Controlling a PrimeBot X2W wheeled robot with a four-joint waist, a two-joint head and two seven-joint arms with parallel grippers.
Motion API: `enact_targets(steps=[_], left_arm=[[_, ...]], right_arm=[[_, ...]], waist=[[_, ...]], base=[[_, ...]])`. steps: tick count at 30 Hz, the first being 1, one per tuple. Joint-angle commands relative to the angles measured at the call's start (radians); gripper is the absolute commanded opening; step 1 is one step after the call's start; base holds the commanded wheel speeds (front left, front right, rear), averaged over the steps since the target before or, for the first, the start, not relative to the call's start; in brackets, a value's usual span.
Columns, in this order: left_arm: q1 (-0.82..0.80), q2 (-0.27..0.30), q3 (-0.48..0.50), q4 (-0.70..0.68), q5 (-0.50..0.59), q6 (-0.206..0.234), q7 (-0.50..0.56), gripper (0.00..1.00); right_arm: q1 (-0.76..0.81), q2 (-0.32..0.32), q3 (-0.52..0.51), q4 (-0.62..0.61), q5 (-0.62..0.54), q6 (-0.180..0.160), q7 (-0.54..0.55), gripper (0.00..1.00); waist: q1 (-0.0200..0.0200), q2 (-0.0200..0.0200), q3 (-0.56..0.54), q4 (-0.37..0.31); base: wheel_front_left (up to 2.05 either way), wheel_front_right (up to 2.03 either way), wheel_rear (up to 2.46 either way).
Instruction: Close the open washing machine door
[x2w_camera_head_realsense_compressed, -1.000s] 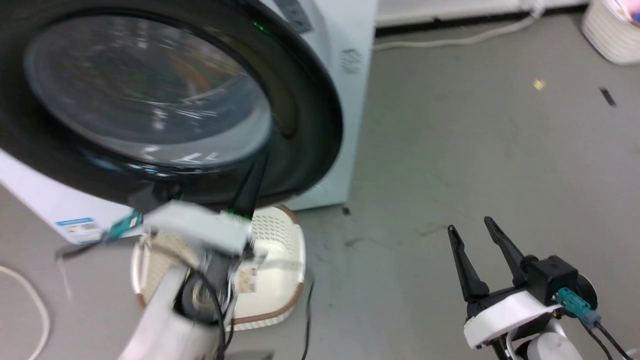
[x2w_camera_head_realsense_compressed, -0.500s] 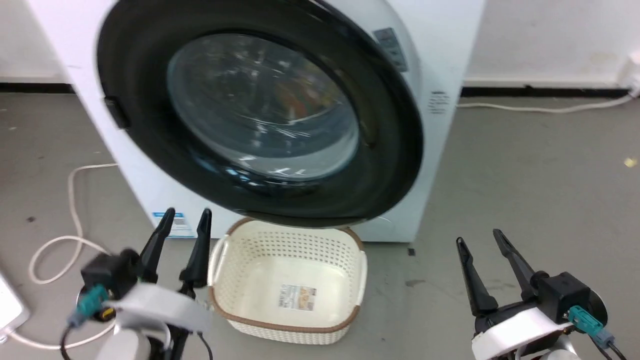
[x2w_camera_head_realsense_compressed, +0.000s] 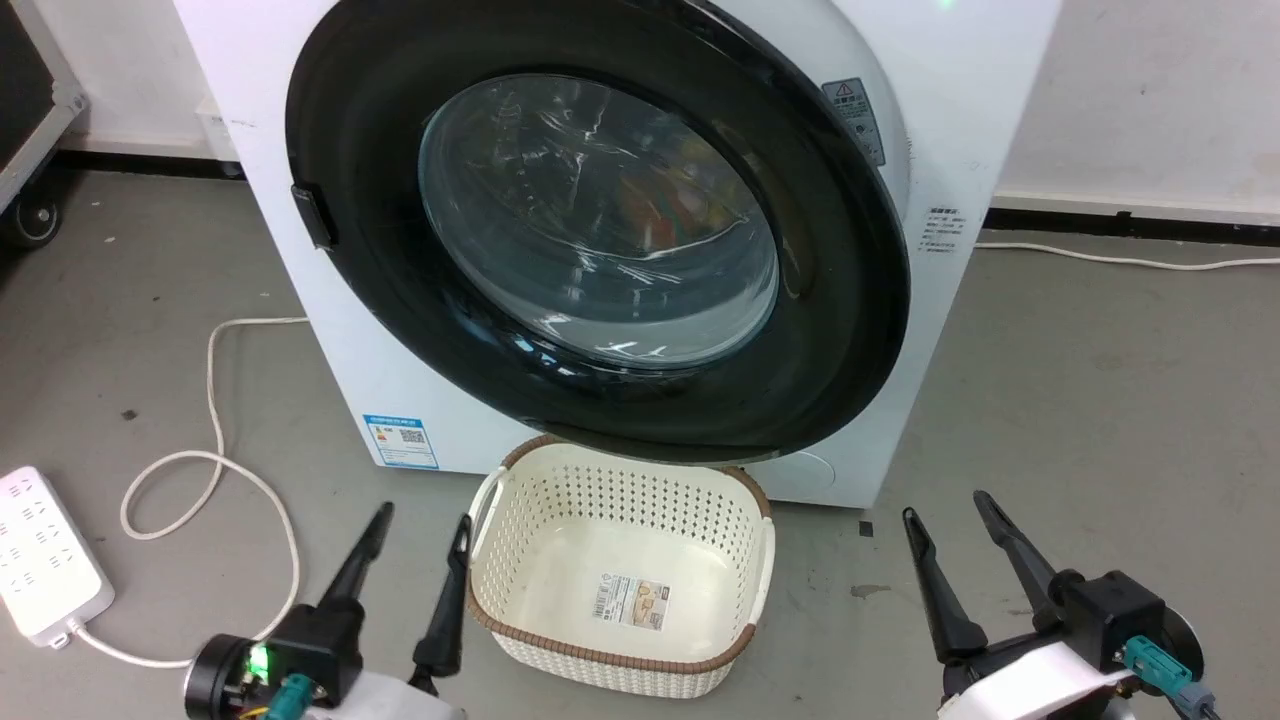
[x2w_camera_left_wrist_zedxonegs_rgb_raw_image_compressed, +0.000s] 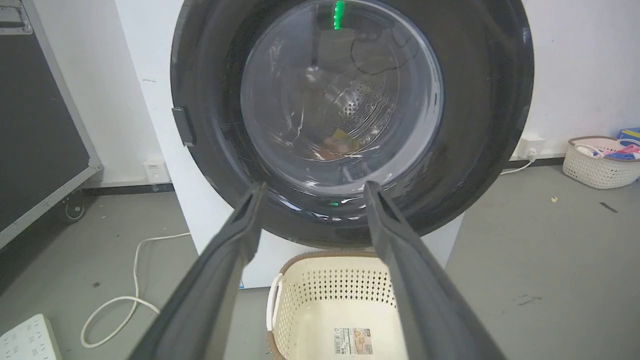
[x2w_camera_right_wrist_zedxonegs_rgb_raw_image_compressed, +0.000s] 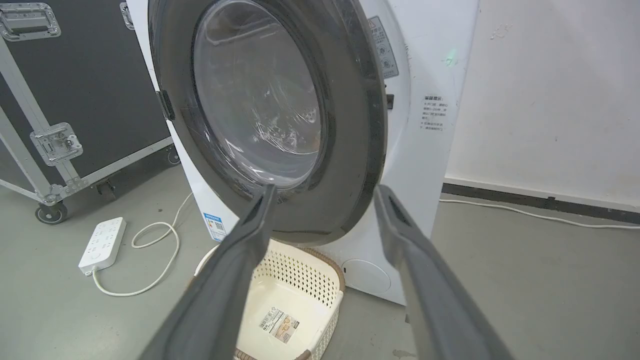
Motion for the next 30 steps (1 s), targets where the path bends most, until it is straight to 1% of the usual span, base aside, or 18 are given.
enact_targets(steps=[1, 3, 4, 5, 6, 10, 13, 17, 23, 27, 30], left_arm=[[0.016, 0.000, -0.002, 0.000, 0.025, -0.001, -0.004, 1.00], [0.021, -0.010, 0.001, -0.002, 0.037, -0.003, -0.004, 1.00], [0.021, -0.014, 0.002, -0.004, 0.040, -0.004, -0.004, 1.00], [0.020, -0.017, 0.002, -0.007, 0.044, -0.006, -0.004, 1.00], [0.018, -0.020, 0.002, -0.010, 0.048, -0.008, -0.004, 1.00], [-0.005, -0.028, 0.000, -0.024, 0.061, -0.014, -0.004, 1.00], [-0.034, -0.034, -0.003, -0.033, 0.066, -0.019, -0.004, 1.00], [-0.073, -0.042, -0.008, -0.041, 0.067, -0.024, -0.004, 1.00], [-0.117, -0.054, -0.010, -0.047, 0.066, -0.029, -0.004, 1.00], [-0.145, -0.062, -0.017, -0.047, 0.066, -0.032, -0.004, 1.00], [-0.160, -0.067, -0.016, -0.048, 0.063, -0.034, -0.004, 1.00]], right_arm=[[0.009, 0.001, 0.000, 0.004, 0.006, 0.001, -0.005, 1.00], [0.009, 0.001, 0.000, 0.008, 0.010, 0.001, -0.005, 1.00], [0.008, 0.001, 0.001, 0.011, 0.011, 0.001, -0.005, 0.98], [0.005, 0.001, 0.000, 0.012, 0.011, 0.001, -0.005, 0.19], [0.002, 0.001, -0.002, 0.013, 0.009, 0.001, -0.005, 0.00], [-0.036, -0.002, 0.019, 0.009, -0.009, 0.001, -0.005, 0.00], [-0.096, -0.032, 0.050, 0.008, -0.017, 0.001, -0.005, 0.00], [-0.216, -0.113, 0.110, 0.021, -0.006, 0.001, -0.005, 0.00], [-0.434, -0.246, 0.200, 0.079, 0.062, 0.001, 0.007, 0.00], [-0.561, -0.313, 0.237, 0.120, 0.114, 0.001, 0.022, 0.00], [-0.636, -0.348, 0.252, 0.160, 0.151, 0.001, 0.029, 0.00]], waist=[[0.0001, 0.0000, 0.003, 0.004], [0.0001, 0.0000, 0.008, 0.011], [0.0001, 0.0000, 0.012, 0.016], [0.0001, 0.0000, 0.017, 0.020], [0.0001, 0.0000, 0.024, 0.026], [0.0001, 0.0000, 0.078, 0.053], [0.0001, 0.0000, 0.132, 0.078], [0.0001, 0.0000, 0.205, 0.111], [0.0001, 0.0000, 0.291, 0.148], [0.0001, 0.0000, 0.328, 0.169], [0.0001, 0.0000, 0.348, 0.180]], base=[[0.00, 0.00, 0.00], [0.00, 0.00, 0.00], [0.00, 0.00, 0.00], [0.00, 0.00, 0.00], [0.00, 0.00, 0.00], [0.00, 0.00, 0.00], [0.00, 0.00, 0.00], [0.00, 0.00, 0.00], [0.00, 0.00, 0.00], [0.00, 0.00, 0.00], [0.00, 0.00, 0.00]])
